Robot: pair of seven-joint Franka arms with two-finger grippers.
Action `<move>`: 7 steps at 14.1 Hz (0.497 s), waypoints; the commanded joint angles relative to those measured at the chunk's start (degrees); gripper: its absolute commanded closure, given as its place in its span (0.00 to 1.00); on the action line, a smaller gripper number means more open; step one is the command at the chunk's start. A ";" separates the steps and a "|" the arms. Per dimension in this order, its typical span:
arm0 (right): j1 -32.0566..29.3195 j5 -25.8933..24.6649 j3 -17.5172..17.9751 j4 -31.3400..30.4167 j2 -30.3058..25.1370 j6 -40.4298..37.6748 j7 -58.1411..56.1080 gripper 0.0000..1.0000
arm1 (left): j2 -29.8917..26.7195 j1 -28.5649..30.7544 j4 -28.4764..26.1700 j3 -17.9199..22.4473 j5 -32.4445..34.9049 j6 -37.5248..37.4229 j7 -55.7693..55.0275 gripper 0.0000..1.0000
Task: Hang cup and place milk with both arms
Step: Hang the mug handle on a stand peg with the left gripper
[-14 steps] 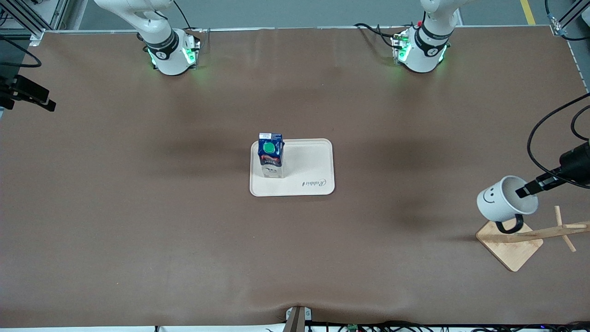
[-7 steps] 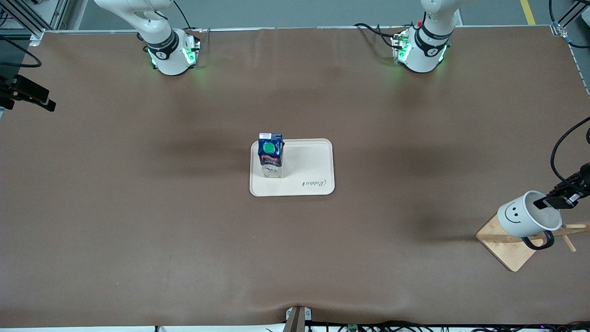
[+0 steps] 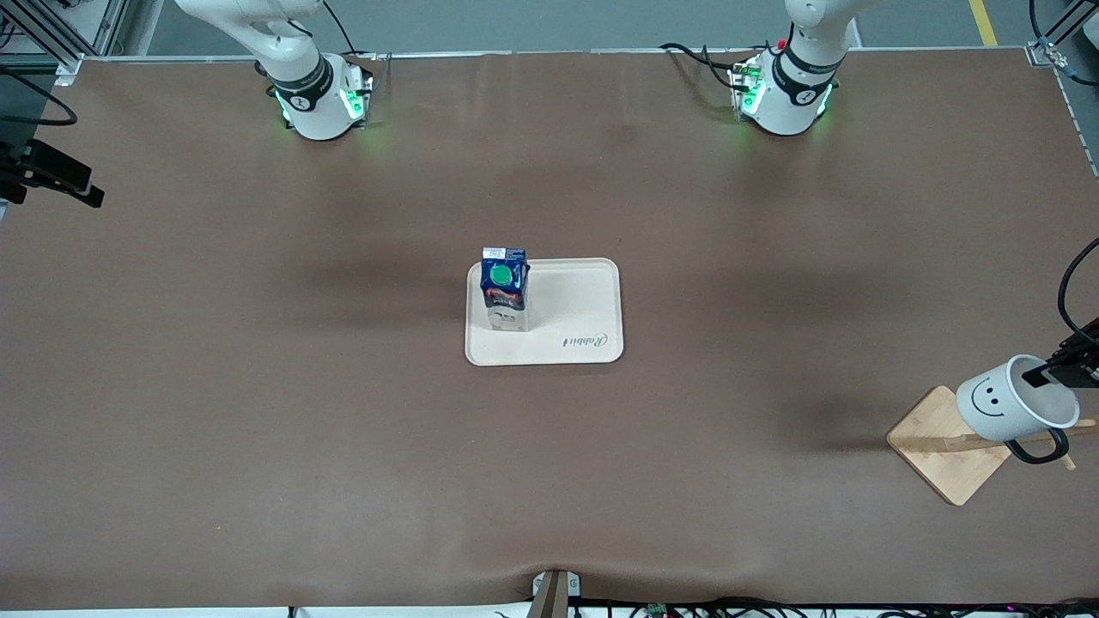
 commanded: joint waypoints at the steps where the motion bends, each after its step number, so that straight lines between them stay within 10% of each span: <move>1: -1.29 0.61 0.88 0.39 -0.10 -0.27 -0.60 0.00 | -0.38 0.60 0.87 -0.21 -1.30 -2.28 -0.06 1.00; 7: -1.29 0.61 0.79 0.30 -0.10 -0.27 -0.60 0.00 | -0.39 2.18 0.52 -0.21 -1.30 -3.78 1.17 1.00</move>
